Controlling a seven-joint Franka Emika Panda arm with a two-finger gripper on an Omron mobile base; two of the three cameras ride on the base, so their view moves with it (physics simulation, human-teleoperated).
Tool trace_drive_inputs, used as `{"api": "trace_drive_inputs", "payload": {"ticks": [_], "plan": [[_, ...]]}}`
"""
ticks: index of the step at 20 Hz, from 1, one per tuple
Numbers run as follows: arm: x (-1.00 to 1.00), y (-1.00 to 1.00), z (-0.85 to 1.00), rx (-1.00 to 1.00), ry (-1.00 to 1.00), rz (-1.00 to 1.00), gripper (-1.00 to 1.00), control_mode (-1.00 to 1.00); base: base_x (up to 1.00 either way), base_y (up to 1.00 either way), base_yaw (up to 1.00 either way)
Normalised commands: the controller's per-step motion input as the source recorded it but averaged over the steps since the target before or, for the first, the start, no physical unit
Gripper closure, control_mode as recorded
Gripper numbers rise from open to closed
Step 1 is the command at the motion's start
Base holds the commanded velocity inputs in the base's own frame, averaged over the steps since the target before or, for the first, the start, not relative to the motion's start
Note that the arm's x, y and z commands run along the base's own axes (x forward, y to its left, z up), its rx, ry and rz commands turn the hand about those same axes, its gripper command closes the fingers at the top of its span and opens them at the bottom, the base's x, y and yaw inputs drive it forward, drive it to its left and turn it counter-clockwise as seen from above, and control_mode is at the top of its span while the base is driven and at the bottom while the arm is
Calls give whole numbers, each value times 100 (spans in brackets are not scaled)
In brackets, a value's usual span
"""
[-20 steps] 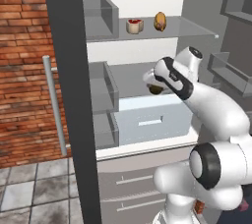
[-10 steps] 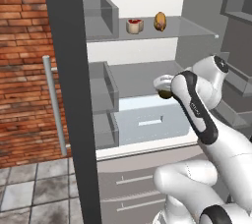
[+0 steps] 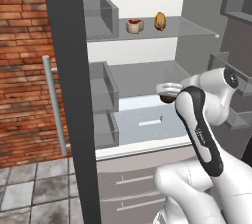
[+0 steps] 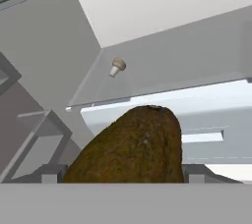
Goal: Gather the mushroom and avocado from the fridge and place them on a tray on the dining counter. Then gather the steak and chicken drumstick from the fridge and place them on the other tray.
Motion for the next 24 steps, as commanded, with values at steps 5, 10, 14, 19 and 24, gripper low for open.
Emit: {"api": "trace_drive_inputs", "payload": {"ticks": [5,10,14,19,24], "plan": [[-14,0,-1,0,-2,0,100,100,-18,1,0],[0,0,0,0,0,0,100,100,-99,12,0],[0,0,0,0,0,0,100,100,-83,36,1],[0,0,0,0,0,0,100,100,-75,54,6],[0,0,0,0,0,0,100,100,-66,70,10]]}}
